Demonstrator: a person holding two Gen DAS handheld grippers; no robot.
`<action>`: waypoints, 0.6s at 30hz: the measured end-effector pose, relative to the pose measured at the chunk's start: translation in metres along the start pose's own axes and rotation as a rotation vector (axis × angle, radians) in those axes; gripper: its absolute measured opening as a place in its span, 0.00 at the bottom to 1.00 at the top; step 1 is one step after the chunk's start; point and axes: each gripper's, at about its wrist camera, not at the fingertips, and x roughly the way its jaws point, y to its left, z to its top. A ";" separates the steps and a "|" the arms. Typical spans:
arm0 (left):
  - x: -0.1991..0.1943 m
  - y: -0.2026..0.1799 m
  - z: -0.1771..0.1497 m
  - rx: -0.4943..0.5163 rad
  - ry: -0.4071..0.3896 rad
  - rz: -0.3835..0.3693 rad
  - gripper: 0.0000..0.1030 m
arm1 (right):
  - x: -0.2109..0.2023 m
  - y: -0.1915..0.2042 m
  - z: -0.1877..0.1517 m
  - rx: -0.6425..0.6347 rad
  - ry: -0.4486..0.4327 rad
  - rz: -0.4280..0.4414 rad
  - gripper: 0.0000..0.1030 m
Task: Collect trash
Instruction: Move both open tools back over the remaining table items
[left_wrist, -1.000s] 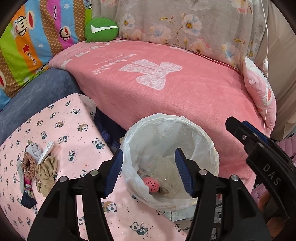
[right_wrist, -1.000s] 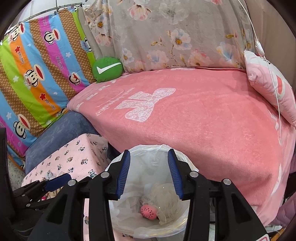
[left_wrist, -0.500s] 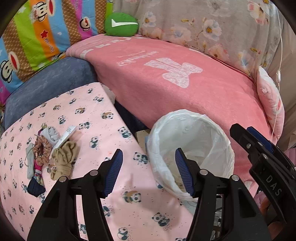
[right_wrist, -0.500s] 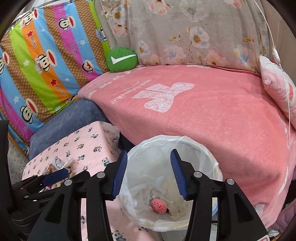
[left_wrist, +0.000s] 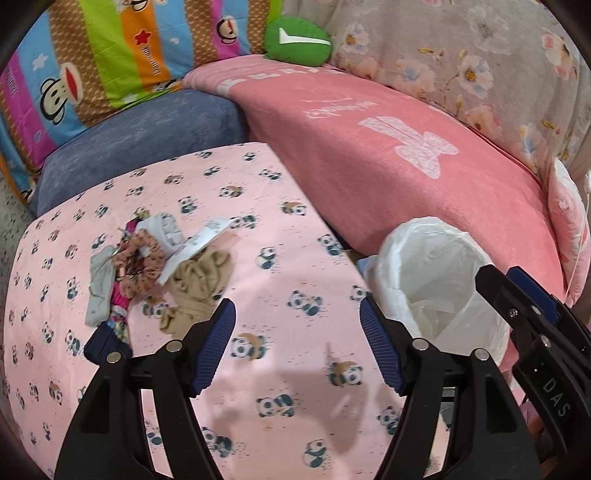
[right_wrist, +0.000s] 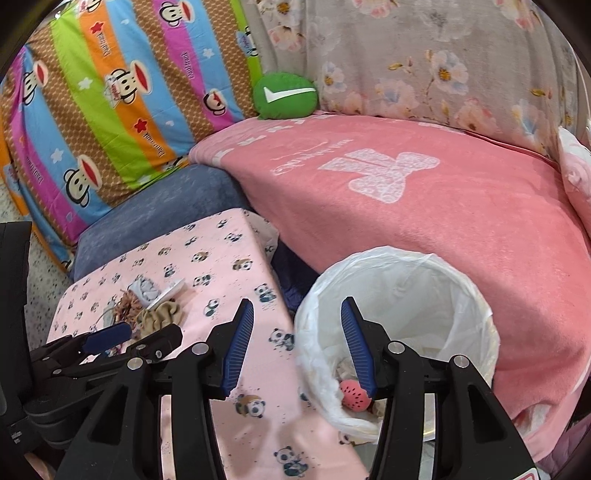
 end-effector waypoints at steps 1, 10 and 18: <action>0.000 0.006 -0.001 -0.008 0.002 0.006 0.64 | 0.002 0.004 -0.001 -0.005 0.004 0.004 0.47; 0.002 0.068 -0.010 -0.114 0.015 0.060 0.68 | 0.015 0.049 -0.009 -0.070 0.041 0.049 0.51; 0.008 0.126 -0.027 -0.189 0.045 0.120 0.68 | 0.030 0.089 -0.020 -0.130 0.079 0.090 0.53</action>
